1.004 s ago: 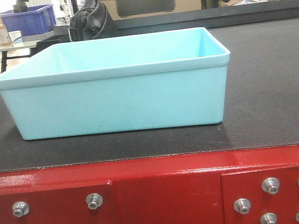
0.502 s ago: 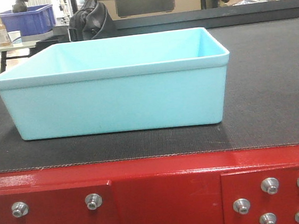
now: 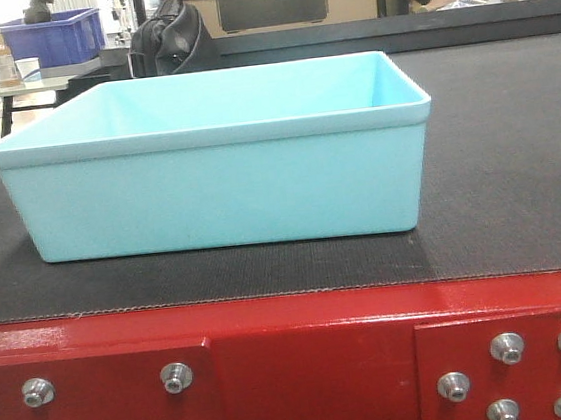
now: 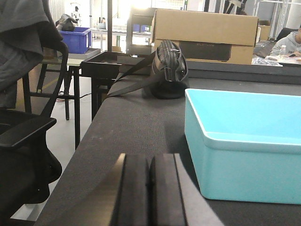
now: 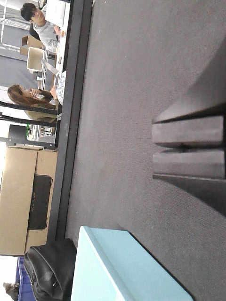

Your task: Fetch blue bin and place on conveyor start

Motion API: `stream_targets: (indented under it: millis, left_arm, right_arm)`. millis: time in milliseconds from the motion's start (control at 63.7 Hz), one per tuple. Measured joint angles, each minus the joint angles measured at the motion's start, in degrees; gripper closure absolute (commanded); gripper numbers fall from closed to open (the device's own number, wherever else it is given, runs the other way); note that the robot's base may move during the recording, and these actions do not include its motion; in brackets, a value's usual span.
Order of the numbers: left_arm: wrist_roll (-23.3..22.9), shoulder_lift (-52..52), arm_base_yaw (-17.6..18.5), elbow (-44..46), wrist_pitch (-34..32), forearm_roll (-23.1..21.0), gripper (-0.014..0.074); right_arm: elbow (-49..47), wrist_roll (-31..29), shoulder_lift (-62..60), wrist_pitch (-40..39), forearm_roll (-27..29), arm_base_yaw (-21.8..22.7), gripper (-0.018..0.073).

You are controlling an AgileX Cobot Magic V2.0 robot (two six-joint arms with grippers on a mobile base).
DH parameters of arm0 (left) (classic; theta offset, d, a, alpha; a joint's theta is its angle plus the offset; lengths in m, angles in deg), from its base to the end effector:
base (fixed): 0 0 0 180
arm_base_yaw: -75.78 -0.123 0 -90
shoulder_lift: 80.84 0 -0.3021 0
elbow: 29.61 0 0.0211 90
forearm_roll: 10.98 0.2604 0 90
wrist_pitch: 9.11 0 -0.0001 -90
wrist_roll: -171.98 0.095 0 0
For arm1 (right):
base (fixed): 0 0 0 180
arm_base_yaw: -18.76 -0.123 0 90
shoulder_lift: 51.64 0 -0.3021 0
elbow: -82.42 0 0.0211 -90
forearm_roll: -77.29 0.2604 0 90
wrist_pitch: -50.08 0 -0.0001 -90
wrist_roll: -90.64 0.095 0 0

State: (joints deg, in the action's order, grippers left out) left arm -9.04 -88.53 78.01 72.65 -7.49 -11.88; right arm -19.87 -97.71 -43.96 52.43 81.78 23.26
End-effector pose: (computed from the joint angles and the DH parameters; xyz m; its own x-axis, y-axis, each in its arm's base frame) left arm 0.0533 -0.0021 0.2100 0.0501 -0.0355 -0.9981 0.0411 0.9986 -0.0334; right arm 0.0533 -0.0039 0.2090 0.0343 -0.0703 -0.9969 0.0777 0.9947 -0.0675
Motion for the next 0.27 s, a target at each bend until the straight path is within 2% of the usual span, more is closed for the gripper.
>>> stream_targets:
  millis: [267]
  left_arm:
    - [0.00, 0.00, 0.00, 0.00, 0.00, 0.00, 0.0707]
  right_arm:
    - [0.00, 0.00, 0.00, 0.00, 0.00, 0.00, 0.0724]
